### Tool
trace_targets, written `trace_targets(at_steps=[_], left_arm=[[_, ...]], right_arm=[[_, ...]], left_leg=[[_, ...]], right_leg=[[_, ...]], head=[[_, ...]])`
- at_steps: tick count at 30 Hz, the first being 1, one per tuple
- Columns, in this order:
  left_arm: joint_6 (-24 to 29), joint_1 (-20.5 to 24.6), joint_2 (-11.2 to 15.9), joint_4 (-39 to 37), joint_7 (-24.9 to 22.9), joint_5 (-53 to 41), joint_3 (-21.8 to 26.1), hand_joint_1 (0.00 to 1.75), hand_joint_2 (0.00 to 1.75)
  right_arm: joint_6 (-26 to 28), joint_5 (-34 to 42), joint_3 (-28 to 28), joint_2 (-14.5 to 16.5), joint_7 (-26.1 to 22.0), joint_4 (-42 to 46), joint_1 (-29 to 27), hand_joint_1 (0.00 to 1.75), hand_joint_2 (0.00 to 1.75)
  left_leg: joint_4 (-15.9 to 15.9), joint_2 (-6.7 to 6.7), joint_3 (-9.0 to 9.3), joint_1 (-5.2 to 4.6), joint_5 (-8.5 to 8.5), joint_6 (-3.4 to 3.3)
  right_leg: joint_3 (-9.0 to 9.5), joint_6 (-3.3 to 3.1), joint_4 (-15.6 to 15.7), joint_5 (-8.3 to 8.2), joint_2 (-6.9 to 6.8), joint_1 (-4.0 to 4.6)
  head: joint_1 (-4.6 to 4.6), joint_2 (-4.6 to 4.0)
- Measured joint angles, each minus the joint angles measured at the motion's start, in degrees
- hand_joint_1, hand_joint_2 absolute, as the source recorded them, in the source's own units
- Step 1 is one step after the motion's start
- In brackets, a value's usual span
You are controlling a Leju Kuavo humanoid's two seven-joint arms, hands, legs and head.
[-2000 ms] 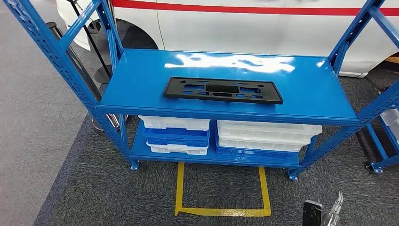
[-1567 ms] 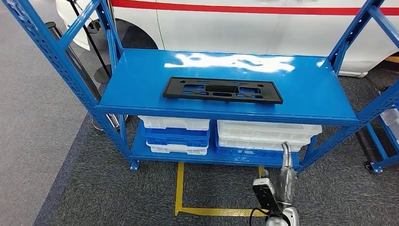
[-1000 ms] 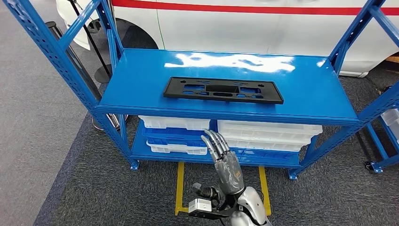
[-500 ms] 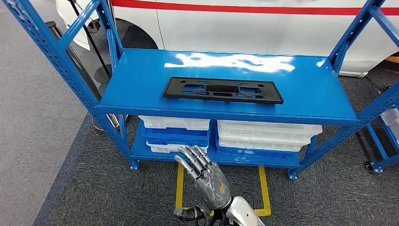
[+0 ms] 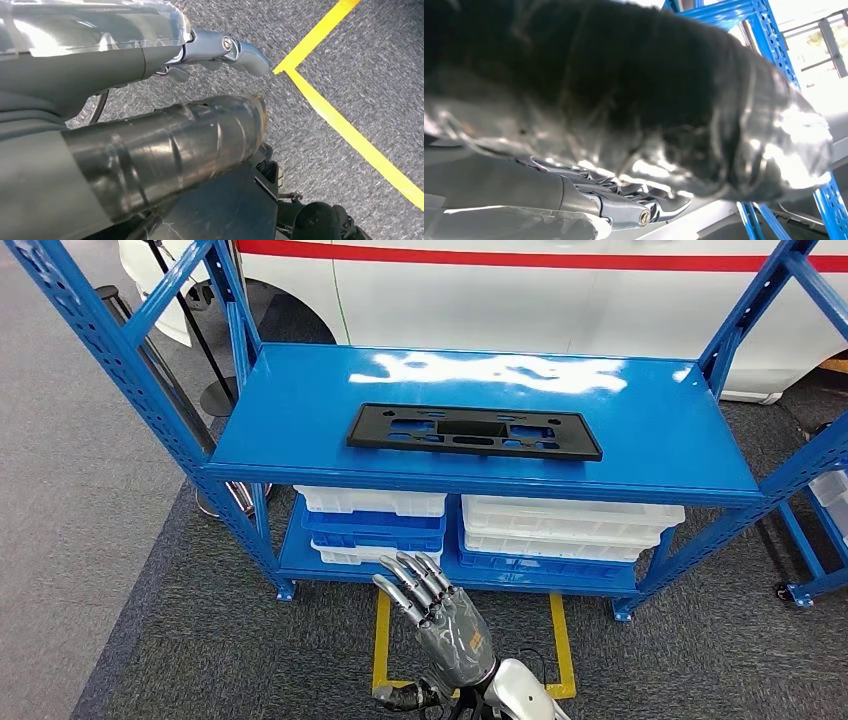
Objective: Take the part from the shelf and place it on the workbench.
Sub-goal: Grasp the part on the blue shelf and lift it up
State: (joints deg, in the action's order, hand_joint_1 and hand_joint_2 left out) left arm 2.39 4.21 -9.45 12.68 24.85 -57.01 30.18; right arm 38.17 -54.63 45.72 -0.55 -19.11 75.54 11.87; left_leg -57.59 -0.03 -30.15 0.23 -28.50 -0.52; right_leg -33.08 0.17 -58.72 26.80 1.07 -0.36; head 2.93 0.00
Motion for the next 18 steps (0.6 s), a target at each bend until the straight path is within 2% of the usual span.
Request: trace_targets(at_steps=[3,5,7,9,10,12,13,14,15,16,17,18], left_arm=[[-0.1,0.0,0.1,0.0,0.0,0.0,0.0,0.00,0.00],[-0.2,0.0,0.2,0.0,-0.2,0.1,0.1,0.00,0.00],[-0.2,0.0,0.3,0.0,-0.3,0.0,0.2,0.00,0.00],[-0.2,-0.1,0.3,0.0,-0.3,0.0,0.2,0.00,0.00],[-0.2,-0.1,0.3,0.0,-0.3,0.0,0.2,0.00,0.00],[-0.2,-0.1,0.3,0.0,-0.4,0.0,0.2,0.00,0.00],[-0.2,-0.1,0.3,0.0,-0.4,0.0,0.2,0.00,0.00],[-0.2,-0.2,0.3,-0.1,-0.4,0.0,0.2,0.00,0.00],[-0.3,-0.2,0.3,-0.1,-0.5,0.0,0.2,0.00,0.00],[-0.3,-0.3,0.3,-0.1,-0.5,0.0,0.2,0.00,0.00],[-0.4,-0.3,0.3,-0.2,-0.6,0.0,0.2,0.00,0.00],[-0.4,-0.2,0.4,-0.2,-0.7,0.0,0.2,0.00,0.00]], right_arm=[[0.0,-0.3,0.0,-0.2,0.1,0.0,-0.1,0.00,0.00],[0.0,-0.5,0.0,-0.3,0.3,0.1,-0.6,0.00,0.87],[0.0,-0.6,0.0,-0.4,0.5,0.4,-1.1,0.00,1.75],[0.0,-0.6,0.0,-0.5,0.5,0.8,-1.2,0.00,1.75],[0.0,-0.6,0.0,-0.6,0.5,0.9,-1.3,0.00,1.75],[0.0,-0.6,0.0,-0.8,0.6,0.9,-1.6,0.00,1.75],[0.0,-0.6,0.0,-0.9,0.6,0.9,-1.8,0.00,1.75],[0.0,-0.6,0.0,-1.0,0.6,0.9,-2.0,0.00,1.75],[0.0,-0.6,0.0,-1.1,0.6,0.9,-2.1,0.00,1.75],[0.0,-0.6,0.0,-1.1,0.6,0.9,-2.1,0.00,1.75],[0.0,-0.6,0.0,-1.2,0.6,0.9,-2.1,0.00,1.75],[0.0,-0.6,0.0,-1.2,0.6,0.9,-2.1,0.00,1.75]], left_leg=[[0.0,0.00,0.00,0.00,0.00,0.00],[-0.2,-0.02,-0.10,-0.08,-0.04,-0.25],[0.3,0.06,0.08,0.06,0.28,-0.82],[1.5,0.33,0.64,0.44,0.90,-1.45],[1.9,0.50,0.85,0.59,1.10,-1.68],[2.0,0.65,0.89,0.59,1.08,-1.81],[1.9,0.67,0.94,0.63,0.97,-1.71],[1.9,0.68,1.05,0.71,0.81,-1.54],[1.7,0.66,1.25,0.87,0.53,-1.26],[1.5,0.64,1.50,1.07,0.12,-0.86],[1.2,0.62,1.58,1.16,-0.36,-0.38],[0.7,0.60,1.61,1.17,-0.87,0.14]], right_leg=[[0.00,0.00,0.0,0.00,0.00,0.00],[0.01,0.21,0.2,-0.14,0.02,-0.23],[0.10,0.60,0.4,-0.24,-0.04,-0.39],[-0.78,0.88,-1.7,1.13,-0.27,-0.34],[-2.13,0.98,-4.4,2.66,-0.39,-0.41],[-6.08,1.25,-11.9,5.87,-0.45,-0.65],[-7.56,1.43,-14.4,6.36,-0.48,-0.85],[-8.12,1.63,-15.0,5.73,-0.53,-1.06],[-7.43,1.83,-13.2,3.92,-0.64,-1.30],[-5.80,2.04,-9.5,1.56,-0.84,-1.55],[-4.06,2.22,-5.8,0.00,-1.03,-1.59],[-2.68,2.08,-2.9,-0.94,-1.15,-1.57]], head=[[0.00,0.00],[0.00,0.00],[-0.01,0.00],[0.01,0.00],[0.03,0.00],[0.04,0.00],[0.04,0.00],[0.03,0.00],[0.04,0.00],[0.04,0.00],[0.08,0.00],[0.11,0.01]])
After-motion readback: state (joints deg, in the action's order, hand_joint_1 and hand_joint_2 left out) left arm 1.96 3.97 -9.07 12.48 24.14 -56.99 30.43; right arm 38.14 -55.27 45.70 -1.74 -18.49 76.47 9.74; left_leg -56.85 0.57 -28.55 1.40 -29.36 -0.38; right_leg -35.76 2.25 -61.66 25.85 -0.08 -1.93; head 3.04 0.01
